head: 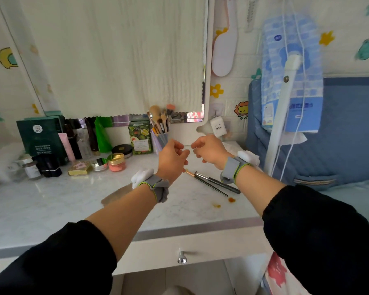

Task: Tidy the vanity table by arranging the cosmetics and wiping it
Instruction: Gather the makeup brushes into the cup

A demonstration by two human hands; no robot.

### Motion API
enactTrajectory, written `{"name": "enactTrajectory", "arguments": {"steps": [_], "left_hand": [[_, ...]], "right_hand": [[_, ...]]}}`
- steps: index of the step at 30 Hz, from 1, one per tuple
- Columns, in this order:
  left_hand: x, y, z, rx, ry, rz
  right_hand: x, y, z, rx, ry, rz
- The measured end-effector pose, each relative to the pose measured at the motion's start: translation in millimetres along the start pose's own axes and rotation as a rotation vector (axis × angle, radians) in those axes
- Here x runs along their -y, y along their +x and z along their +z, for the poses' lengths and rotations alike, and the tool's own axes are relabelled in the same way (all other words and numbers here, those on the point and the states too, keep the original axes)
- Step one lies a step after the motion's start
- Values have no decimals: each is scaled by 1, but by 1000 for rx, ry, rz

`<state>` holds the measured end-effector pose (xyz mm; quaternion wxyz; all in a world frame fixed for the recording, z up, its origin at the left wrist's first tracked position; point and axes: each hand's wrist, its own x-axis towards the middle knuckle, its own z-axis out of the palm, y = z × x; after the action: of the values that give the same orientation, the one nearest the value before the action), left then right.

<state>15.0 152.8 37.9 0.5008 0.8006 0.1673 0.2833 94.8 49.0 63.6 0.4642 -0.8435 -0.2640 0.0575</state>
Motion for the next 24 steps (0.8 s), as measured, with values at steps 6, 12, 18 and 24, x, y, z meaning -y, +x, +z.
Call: {"name": "enactTrajectory", "arguments": {"steps": [6, 12, 18, 24], "left_hand": [[12, -24, 21, 134, 89, -70], [21, -36, 33, 289, 439, 126], [30, -32, 36, 385, 673, 206], [33, -24, 32, 423, 908, 310]], "right_hand": [[-23, -15, -7, 68, -138, 56], [-52, -20, -8, 72, -350, 135], [-64, -20, -3, 107, -527, 172], [-68, -18, 0, 125, -588, 191]]}}
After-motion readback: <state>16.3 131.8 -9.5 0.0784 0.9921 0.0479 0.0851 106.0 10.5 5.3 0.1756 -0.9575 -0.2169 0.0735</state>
